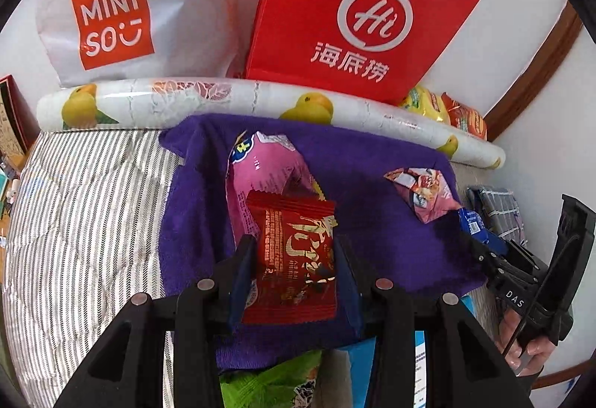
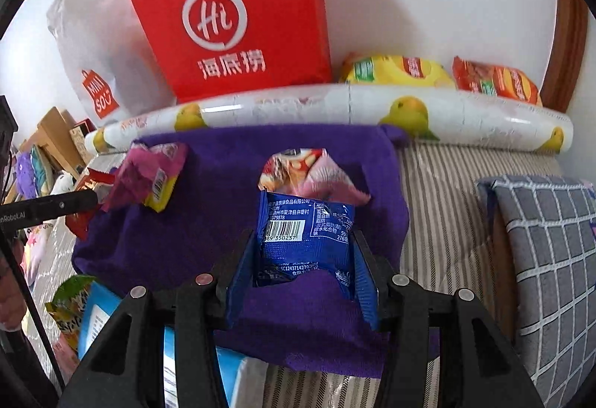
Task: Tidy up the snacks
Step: 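Lower the red packet and blue packet onto the purple towel with both grippers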
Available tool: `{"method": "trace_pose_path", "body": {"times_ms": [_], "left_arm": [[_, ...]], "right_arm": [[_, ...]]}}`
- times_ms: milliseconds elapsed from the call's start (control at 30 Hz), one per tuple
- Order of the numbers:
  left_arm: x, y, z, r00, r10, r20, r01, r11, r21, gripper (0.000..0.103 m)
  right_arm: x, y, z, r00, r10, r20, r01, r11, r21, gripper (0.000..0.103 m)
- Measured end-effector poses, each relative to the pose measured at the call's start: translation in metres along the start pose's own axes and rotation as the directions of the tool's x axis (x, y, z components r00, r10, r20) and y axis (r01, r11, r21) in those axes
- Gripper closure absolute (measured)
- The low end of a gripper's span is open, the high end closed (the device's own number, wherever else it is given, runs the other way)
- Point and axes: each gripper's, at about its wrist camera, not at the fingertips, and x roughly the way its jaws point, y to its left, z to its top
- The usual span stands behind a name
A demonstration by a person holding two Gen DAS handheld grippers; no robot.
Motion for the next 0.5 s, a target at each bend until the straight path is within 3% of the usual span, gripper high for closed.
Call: {"method": "trace_pose_path", "body": {"times_ms": [500], "left_arm": [[0.018, 0.005, -0.013, 0.999, 0.009, -0.049, -0.010, 1.000, -0.010, 0.063]], "right_arm": [[0.010, -0.002, -0.006, 1.000, -0.007, -0.025, 0.007, 1.000, -0.001, 0.053]]}}
